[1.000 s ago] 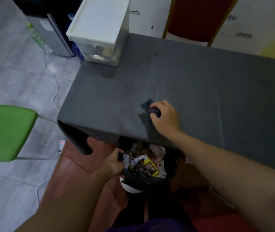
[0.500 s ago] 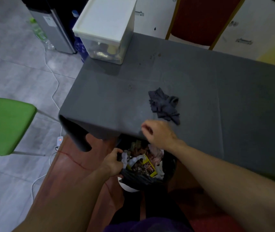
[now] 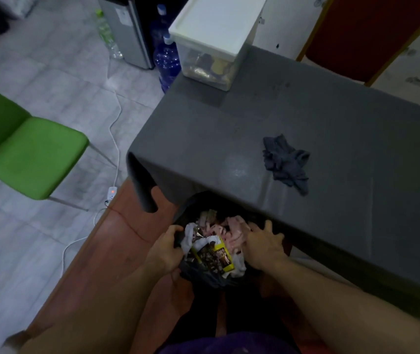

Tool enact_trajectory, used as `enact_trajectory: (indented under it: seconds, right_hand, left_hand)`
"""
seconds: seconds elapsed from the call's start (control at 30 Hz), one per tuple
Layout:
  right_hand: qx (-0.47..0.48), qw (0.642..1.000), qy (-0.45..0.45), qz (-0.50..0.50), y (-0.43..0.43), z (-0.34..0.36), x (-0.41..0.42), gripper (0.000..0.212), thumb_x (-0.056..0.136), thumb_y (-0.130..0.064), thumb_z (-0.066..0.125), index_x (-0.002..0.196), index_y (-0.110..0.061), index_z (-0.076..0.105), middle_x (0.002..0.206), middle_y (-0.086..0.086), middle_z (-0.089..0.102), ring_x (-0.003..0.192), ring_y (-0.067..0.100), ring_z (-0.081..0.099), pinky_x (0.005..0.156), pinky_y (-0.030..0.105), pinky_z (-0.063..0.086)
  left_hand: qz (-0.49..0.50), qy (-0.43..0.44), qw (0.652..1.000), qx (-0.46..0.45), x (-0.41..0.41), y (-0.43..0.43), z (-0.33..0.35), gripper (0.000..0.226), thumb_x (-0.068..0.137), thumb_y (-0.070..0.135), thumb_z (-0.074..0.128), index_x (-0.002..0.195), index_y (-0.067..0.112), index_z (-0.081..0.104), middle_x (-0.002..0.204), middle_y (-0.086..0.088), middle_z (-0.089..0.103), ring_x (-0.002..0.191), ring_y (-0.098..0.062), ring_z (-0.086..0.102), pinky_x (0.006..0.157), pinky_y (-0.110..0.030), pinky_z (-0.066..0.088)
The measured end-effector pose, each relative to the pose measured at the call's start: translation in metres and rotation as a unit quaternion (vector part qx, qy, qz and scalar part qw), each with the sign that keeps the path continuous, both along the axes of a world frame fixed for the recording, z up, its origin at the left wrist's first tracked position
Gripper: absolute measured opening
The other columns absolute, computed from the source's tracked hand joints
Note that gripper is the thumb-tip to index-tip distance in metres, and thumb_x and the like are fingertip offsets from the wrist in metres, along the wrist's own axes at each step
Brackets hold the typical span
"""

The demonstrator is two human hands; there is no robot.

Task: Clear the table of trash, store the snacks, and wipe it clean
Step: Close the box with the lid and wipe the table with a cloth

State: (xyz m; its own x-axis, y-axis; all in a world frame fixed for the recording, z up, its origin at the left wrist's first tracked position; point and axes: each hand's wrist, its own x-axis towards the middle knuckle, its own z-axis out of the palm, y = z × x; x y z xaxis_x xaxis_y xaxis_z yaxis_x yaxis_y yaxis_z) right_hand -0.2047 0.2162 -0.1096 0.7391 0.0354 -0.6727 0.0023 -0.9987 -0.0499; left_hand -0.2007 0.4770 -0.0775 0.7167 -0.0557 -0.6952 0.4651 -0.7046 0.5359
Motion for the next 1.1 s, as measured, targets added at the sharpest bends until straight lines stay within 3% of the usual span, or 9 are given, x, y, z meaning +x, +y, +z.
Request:
enact_trajectory:
  seconds: [0.07, 0.17, 0.37, 0.53, 0.67, 0.83, 1.1]
  right_hand:
    - [0.041, 0.999, 0.03, -0.019, 0.002, -0.009, -0.001, 0.073, 0.091, -0.031, 0.057, 0.155, -0.035, 0.021, 0.154, -0.009, 0.029, 0.13, 0.033, 0.032, 0.1, 0.054, 0.037]
    - [0.113, 0.993, -0.009, 0.028, 0.008, -0.014, 0.002, 0.053, 0.089, -0.022, 0.056, 0.141, -0.023, 0.046, 0.146, 0.0, 0.048, 0.129, 0.023, 0.047, 0.104, 0.037, 0.03]
    - [0.17, 0.981, -0.041, 0.084, 0.041, 0.003, 0.018, 0.045, 0.083, -0.027, 0.064, 0.128, -0.023, 0.057, 0.133, 0.0, 0.062, 0.122, 0.024, 0.055, 0.095, 0.033, 0.031]
    - [0.171, 0.97, -0.061, 0.164, 0.08, 0.007, 0.034, 0.062, 0.078, -0.027, 0.069, 0.137, -0.027, 0.049, 0.144, -0.003, 0.051, 0.118, 0.026, 0.05, 0.093, 0.032, 0.028]
    - [0.191, 0.958, -0.088, 0.193, 0.109, 0.018, 0.052, 0.078, 0.082, -0.025, 0.071, 0.15, -0.031, 0.034, 0.155, -0.009, 0.035, 0.111, 0.027, 0.039, 0.1, 0.031, 0.034]
    - [0.216, 0.928, -0.122, 0.279, 0.15, 0.042, 0.09, 0.084, 0.082, -0.025, 0.071, 0.155, -0.027, 0.029, 0.16, -0.006, 0.028, 0.115, 0.028, 0.037, 0.105, 0.032, 0.033]
    - [0.228, 0.897, -0.154, 0.345, 0.2, 0.078, 0.15, 0.081, 0.084, -0.02, 0.068, 0.154, -0.026, 0.028, 0.15, 0.0, 0.039, 0.115, 0.032, 0.034, 0.101, 0.042, 0.043]
  left_hand:
    - [0.012, 0.002, 1.0, 0.009, -0.005, 0.012, 0.0, 0.056, 0.077, 0.014, 0.049, 0.132, 0.022, 0.044, 0.122, -0.007, 0.059, 0.101, -0.027, 0.059, 0.082, -0.035, 0.049]
    - [0.027, -0.006, 0.999, 0.017, -0.012, 0.027, 0.0, 0.053, 0.085, 0.0, 0.048, 0.134, 0.02, 0.043, 0.121, -0.008, 0.059, 0.098, -0.027, 0.059, 0.081, -0.036, 0.049]
    - [0.034, -0.037, 0.995, 0.086, -0.034, 0.065, 0.005, 0.049, 0.087, 0.008, 0.048, 0.135, 0.015, 0.041, 0.132, -0.012, 0.05, 0.113, -0.032, 0.054, 0.094, -0.042, 0.046]
    - [0.058, -0.079, 0.981, 0.165, -0.044, 0.086, 0.021, 0.058, 0.092, 0.008, 0.047, 0.146, 0.009, 0.029, 0.14, -0.018, 0.033, 0.105, -0.044, 0.056, 0.089, -0.045, 0.046]
    - [0.087, -0.11, 0.966, 0.217, -0.051, 0.102, 0.037, 0.063, 0.089, 0.007, 0.049, 0.147, 0.011, 0.026, 0.144, -0.019, 0.021, 0.097, -0.048, 0.059, 0.083, -0.049, 0.051]
    - [0.125, -0.158, 0.943, 0.266, -0.064, 0.123, 0.053, 0.068, 0.08, 0.003, 0.055, 0.145, 0.001, 0.034, 0.136, -0.028, 0.033, 0.111, -0.049, 0.052, 0.089, -0.049, 0.052]
    - [0.214, -0.191, 0.899, 0.331, -0.057, 0.126, 0.081, 0.057, 0.075, -0.009, 0.054, 0.131, -0.008, 0.047, 0.119, -0.031, 0.044, 0.102, -0.046, 0.051, 0.089, -0.047, 0.053]
